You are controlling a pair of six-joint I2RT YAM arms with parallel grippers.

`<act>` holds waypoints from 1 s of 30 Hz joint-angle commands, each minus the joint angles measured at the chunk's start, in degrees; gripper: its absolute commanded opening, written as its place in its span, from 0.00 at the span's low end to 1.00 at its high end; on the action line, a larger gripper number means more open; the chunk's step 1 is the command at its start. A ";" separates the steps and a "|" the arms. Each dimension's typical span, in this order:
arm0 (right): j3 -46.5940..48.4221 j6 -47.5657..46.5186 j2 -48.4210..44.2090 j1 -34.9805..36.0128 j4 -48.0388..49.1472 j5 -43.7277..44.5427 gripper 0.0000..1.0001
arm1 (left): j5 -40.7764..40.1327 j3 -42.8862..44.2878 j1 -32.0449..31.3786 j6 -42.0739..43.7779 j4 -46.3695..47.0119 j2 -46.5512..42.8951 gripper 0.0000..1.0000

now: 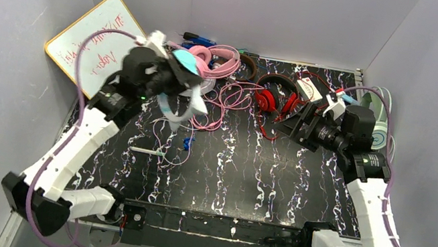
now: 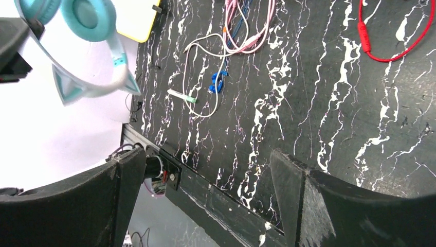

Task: Wrap the headphones
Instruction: Place the headphones at the center of the board.

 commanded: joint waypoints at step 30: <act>-0.86 -3.72 -3.00 0.19 -10.91 23.28 0.99 | -40.51 0.09 -56.20 24.42 -11.46 37.08 0.53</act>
